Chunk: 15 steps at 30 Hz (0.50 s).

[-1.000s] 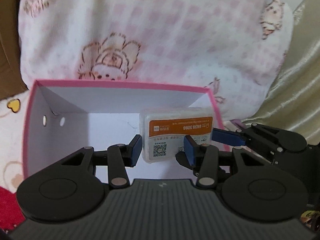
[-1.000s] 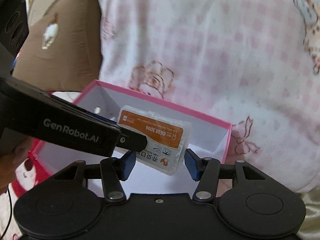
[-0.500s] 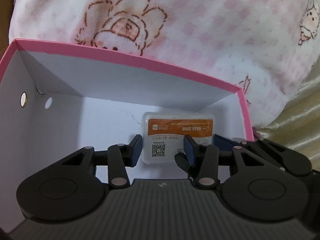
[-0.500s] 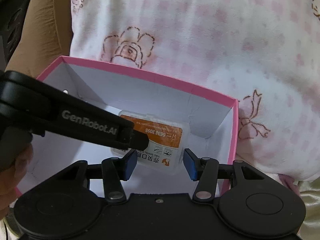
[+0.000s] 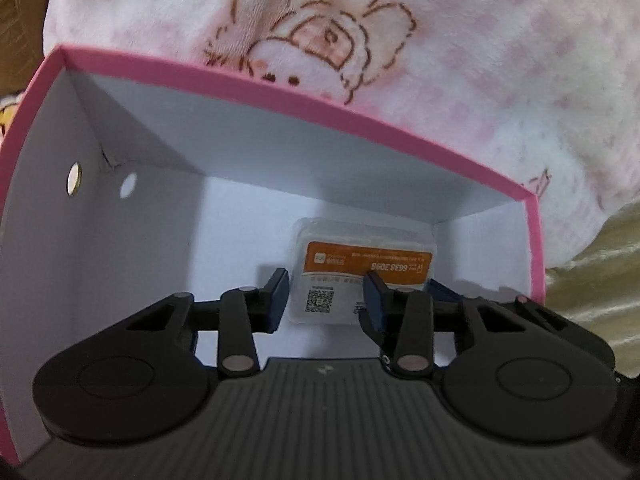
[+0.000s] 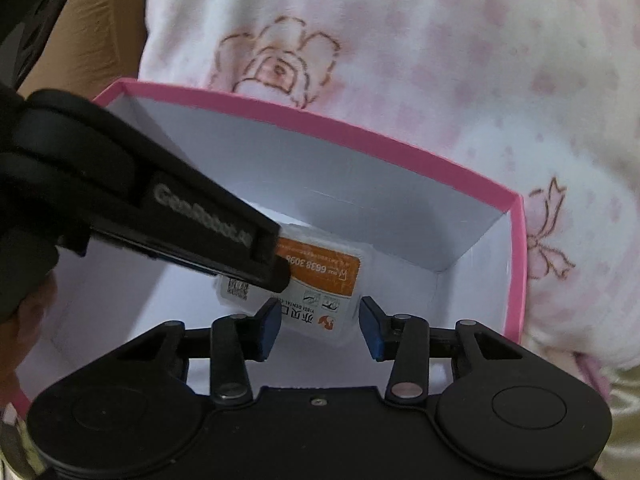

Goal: Organize objects
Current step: 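Carry the card box with the left tool into the pink box, then open the left tool to release the card box and withdraw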

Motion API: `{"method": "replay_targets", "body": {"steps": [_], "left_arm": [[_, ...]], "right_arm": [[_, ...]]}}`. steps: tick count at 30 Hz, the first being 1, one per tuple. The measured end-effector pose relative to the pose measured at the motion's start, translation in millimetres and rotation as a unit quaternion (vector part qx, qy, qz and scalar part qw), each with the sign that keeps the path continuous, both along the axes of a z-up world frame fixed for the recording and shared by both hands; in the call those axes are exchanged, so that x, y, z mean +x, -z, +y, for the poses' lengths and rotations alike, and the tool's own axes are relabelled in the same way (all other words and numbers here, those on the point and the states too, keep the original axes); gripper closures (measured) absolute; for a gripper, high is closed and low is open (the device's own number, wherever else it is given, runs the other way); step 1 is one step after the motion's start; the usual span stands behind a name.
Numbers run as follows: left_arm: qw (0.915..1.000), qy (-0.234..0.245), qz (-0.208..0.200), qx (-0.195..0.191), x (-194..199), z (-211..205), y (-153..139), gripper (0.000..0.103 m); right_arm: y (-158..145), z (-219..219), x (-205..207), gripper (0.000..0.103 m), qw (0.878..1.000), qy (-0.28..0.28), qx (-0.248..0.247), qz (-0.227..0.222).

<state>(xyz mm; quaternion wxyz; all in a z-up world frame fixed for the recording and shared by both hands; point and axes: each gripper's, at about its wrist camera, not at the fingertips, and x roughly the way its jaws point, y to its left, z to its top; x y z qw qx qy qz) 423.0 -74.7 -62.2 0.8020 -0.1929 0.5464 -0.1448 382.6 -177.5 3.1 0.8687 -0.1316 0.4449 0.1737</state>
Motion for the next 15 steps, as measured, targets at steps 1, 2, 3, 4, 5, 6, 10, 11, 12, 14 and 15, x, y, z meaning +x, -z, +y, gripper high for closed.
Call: {"method": "replay_targets", "body": {"steps": [1,2,3,4,5,6,10,11,12,14,15], "left_arm": [[1.0,-0.004,0.003,0.002,3,-1,0,0.066],[1.0,-0.005,0.003,0.004,4,-1,-1,0.066],[0.9999,-0.007,0.0,0.008,5,-3,-1,0.067],[0.9999,-0.007,-0.005,0.013,5,-6,-2,0.067],[0.9998,-0.006,-0.012,0.017,4,-8,-2,0.067],[0.9996,-0.003,-0.018,0.02,3,-9,-3,0.068],[0.9998,-0.004,-0.018,-0.007,1,-14,0,0.069],[0.9998,-0.005,-0.021,-0.006,0,-15,-1,0.069],[0.9997,-0.004,-0.025,-0.003,-1,-16,-2,0.069],[0.9994,-0.002,-0.033,-0.003,-5,-18,-5,0.069],[0.9993,-0.001,-0.037,-0.006,-7,-16,-9,0.069]], "right_arm": [[0,-2,2,0.055,1.0,0.005,0.008,0.003],[0,-4,3,0.055,1.0,0.011,0.016,0.005],[0,-6,4,0.056,1.0,0.015,0.019,0.006],[0,-6,4,0.056,1.0,0.022,0.02,0.008],[-1,-7,4,0.057,0.999,0.028,0.02,0.01],[-2,-6,3,0.058,0.999,0.031,0.016,0.01],[-2,-3,0,0.059,0.999,0.04,-0.007,-0.018],[-1,-2,0,0.06,0.999,0.044,-0.012,-0.018],[0,-2,0,0.066,0.999,0.046,-0.012,-0.016],[-1,-4,0,0.068,0.999,0.052,-0.007,-0.015],[-3,-5,-2,0.068,0.998,0.055,-0.006,-0.02]]}}
